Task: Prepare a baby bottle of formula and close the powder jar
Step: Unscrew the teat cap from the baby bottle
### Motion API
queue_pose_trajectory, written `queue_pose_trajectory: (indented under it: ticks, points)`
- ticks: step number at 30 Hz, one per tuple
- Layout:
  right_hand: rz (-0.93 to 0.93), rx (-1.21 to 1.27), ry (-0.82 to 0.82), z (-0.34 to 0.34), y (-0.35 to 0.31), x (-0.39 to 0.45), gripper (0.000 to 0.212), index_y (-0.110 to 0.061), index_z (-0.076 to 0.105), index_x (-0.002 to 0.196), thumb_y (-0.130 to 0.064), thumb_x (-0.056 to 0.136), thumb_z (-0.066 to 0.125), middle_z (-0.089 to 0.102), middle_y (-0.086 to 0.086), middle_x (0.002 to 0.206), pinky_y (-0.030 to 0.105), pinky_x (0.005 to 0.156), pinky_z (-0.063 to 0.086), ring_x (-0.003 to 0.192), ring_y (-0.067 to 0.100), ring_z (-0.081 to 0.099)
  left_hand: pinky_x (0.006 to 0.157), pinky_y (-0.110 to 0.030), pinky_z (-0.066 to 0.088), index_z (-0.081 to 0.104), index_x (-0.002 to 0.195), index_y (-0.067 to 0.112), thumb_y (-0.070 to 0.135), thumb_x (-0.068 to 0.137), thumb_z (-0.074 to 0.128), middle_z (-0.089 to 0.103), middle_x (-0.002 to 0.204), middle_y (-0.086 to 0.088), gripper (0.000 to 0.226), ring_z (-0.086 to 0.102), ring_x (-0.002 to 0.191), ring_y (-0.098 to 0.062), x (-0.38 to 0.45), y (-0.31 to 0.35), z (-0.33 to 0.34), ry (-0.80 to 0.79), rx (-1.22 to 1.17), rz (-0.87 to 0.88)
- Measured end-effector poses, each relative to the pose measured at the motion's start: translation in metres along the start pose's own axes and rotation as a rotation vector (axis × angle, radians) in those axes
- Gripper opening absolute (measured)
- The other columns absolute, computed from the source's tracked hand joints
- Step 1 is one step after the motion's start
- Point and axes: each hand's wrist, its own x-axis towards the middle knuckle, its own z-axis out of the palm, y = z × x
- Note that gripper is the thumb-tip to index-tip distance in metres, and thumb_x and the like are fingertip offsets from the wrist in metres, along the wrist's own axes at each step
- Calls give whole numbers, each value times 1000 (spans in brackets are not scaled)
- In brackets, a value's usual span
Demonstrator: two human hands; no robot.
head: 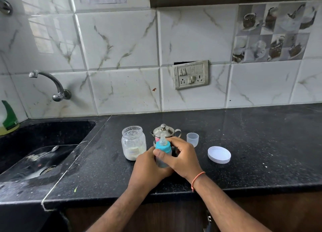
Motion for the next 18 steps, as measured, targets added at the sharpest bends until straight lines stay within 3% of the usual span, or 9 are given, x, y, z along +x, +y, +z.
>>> queue_pose_trajectory:
  ticks: [5,7,12,15,18]
  points:
    - [61,109,-14,-5,-1,1,27,-19,84,107,-26,82,93,81,-11,101,21,81,55,94,9,74,58,-14,48,69,91,34,35,79,95,75,77,26,29,69,68,6,0,2,-3,-64,-7,-13]
    - [76,121,-28,-7,-2,2,29,-19,84,109,-29,83,92,82,-10,102,26,82,59,97,12,76,59,-13,48,72,93,33,35,78,97,76,78,29,29,71,69,6,1,1,-5,-104,-31,-20]
    - [122,183,-60,-10,-4,1,32,-18,83,111,-33,83,89,82,-2,103,36,85,63,98,19,77,79,-20,60,76,106,32,36,82,98,83,96,18,33,79,91,-3,8,-3,-14,-267,-89,-5]
    - [156,275,-141,-12,-4,2,30,-14,82,110,-31,86,86,80,11,103,43,85,61,98,28,76,94,-27,62,77,114,20,26,89,94,85,108,4,31,80,103,-12,15,-9,-24,-424,-143,-15]
    - [148,297,-170,-11,-4,1,31,-13,80,114,-32,88,84,79,12,106,38,85,59,98,24,74,94,-35,63,75,116,16,23,94,90,83,109,0,28,79,103,-16,15,-14,-21,-428,-136,39]
